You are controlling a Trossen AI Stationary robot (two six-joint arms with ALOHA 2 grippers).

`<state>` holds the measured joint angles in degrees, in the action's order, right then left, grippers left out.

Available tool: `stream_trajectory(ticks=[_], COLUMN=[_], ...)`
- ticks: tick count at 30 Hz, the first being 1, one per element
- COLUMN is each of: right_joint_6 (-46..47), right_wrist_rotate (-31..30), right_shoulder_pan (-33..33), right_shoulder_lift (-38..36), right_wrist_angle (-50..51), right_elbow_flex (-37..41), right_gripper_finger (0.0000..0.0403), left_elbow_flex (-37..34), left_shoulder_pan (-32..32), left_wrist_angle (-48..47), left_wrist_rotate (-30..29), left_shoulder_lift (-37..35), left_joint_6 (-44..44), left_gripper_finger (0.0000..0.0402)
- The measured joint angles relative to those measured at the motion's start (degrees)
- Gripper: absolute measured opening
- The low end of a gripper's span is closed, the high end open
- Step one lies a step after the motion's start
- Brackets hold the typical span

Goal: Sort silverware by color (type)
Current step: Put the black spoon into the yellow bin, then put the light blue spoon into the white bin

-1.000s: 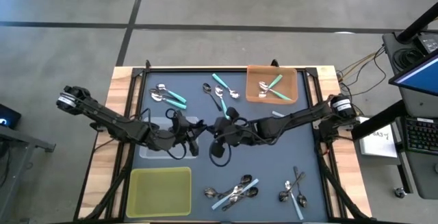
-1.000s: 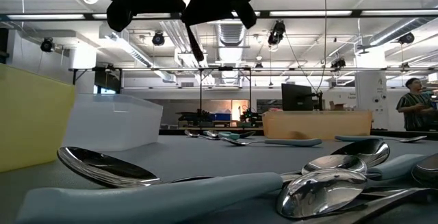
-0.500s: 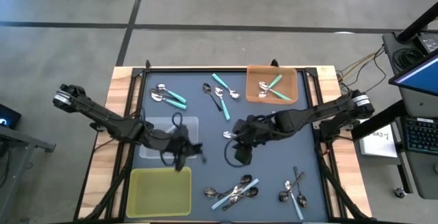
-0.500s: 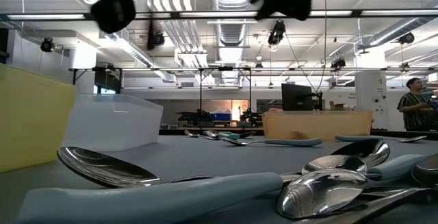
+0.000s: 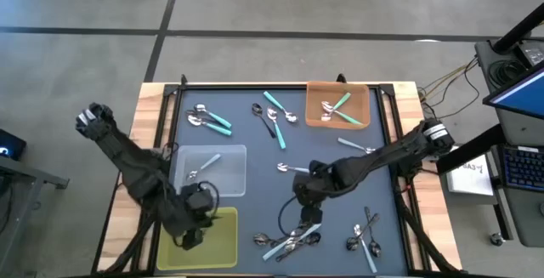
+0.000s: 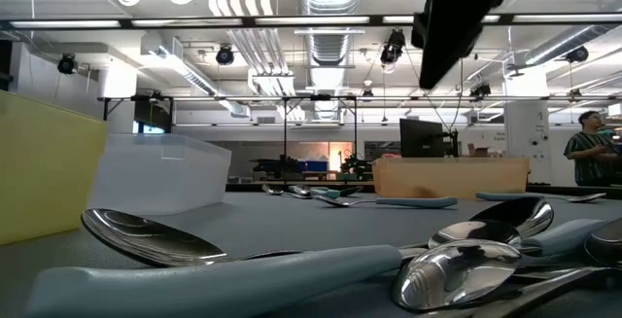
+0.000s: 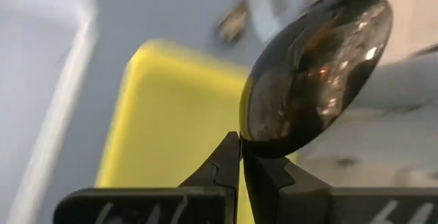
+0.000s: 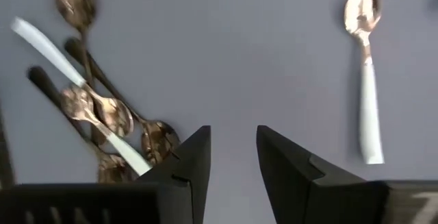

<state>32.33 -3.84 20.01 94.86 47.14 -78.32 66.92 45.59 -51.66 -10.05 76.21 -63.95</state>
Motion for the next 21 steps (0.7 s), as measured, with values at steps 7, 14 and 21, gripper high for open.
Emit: stream_trajectory(ticks=[7, 14, 21], right_joint_6=[4.4, 17.6, 26.2], right_wrist_rotate=[-0.1, -0.2, -0.5], right_shoulder_pan=[1.9, 3.2, 3.8], right_shoulder_lift=[5.6, 7.7, 7.6], right_wrist_angle=[-3.2, -3.9, -7.1], right_elbow_flex=[0.0, 0.0, 0.0], right_gripper_finger=[0.0098, 0.0092, 0.0108], left_elbow_flex=[7.9, 7.8, 7.8], left_shoulder_pan=[3.5, 6.3, 9.0], left_wrist_angle=[-12.7, -12.2, -11.8], left_wrist_rotate=[6.0, 6.6, 6.5], left_shoulder_lift=[11.3, 19.2, 23.4], left_joint_6=[1.2, 4.3, 4.5], left_gripper_finger=[0.0, 0.001, 0.0059])
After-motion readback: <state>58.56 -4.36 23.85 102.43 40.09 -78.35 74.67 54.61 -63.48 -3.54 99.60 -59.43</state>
